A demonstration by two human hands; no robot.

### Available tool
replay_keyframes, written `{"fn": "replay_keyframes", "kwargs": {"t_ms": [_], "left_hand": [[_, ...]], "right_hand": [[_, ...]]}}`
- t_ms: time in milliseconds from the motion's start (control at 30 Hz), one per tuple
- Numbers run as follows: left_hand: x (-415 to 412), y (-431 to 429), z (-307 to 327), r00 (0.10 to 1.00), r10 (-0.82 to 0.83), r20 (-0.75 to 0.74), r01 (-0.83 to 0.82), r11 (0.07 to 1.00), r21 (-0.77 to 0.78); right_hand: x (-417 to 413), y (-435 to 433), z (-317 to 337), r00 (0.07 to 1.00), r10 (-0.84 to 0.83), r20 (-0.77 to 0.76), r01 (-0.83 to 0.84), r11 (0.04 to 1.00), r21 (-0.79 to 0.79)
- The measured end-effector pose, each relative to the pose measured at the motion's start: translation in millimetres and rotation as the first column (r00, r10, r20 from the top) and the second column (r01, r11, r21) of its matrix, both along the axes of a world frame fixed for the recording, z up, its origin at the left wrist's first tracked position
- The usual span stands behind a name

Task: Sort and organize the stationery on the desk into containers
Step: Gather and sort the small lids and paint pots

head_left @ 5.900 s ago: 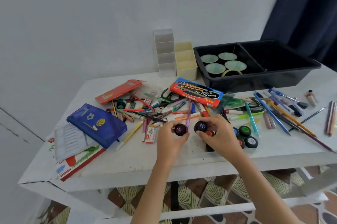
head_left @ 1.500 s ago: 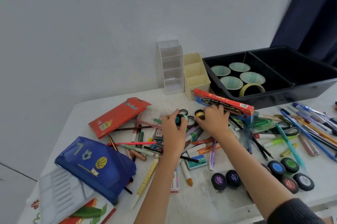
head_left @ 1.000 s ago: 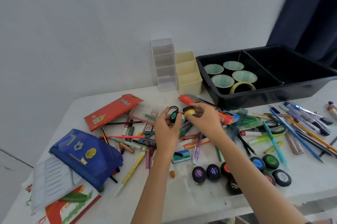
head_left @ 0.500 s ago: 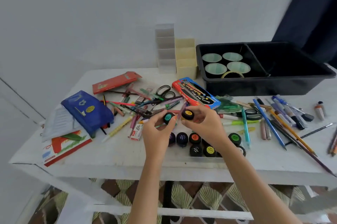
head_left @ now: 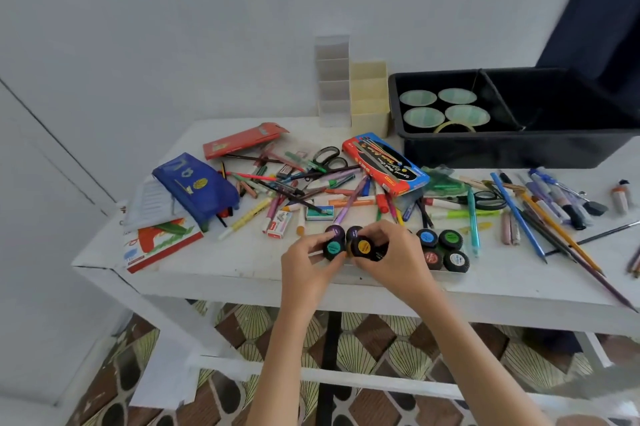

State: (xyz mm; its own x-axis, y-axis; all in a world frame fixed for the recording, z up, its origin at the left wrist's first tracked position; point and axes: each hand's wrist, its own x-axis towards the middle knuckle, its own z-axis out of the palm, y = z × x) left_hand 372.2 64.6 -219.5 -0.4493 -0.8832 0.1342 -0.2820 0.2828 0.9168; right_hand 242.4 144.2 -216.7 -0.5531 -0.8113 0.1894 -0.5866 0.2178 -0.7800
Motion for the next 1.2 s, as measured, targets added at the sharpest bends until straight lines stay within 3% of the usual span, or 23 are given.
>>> {"fn": "replay_keyframes", "kwargs": {"t_ms": [200, 433, 567, 833, 1033, 1200], "left_hand": [[-1, -3, -7, 0.99, -0.031, 0.137, 0.058, 0.979, -0.197], [-3, -7, -7, 0.977, -0.066, 0.201, 0.115, 0.964, -0.241], [-5, -8, -8, 0.961, -0.071, 0.267, 0.146, 0.952, -0.27], [-5, -14, -1, 0.933, -0.121, 0.34, 0.212, 0.946, -0.246], [-3, -11, -3, 0.946, -0.117, 0.301, 0.214, 0.926, -0.31], [-3, -17, -4, 0.897, -0.113, 0.428, 0.253, 0.924, -0.287]], "right_hand": [[9, 0, -2, 0.962, -0.053, -0.268, 0.087, 0.989, 0.119], [9, -3, 6, 0.892, 0.026, -0.451, 0.108, 0.957, 0.269], [7, -9, 10, 0.879, 0.115, -0.464, 0.064, 0.934, 0.351], [13, -11, 11, 0.865, 0.101, -0.492, 0.099, 0.926, 0.365], [14, -13, 15, 0.876, 0.101, -0.472, 0.102, 0.917, 0.386], [11, -16, 16, 0.905, 0.094, -0.416, 0.092, 0.909, 0.406]]}}
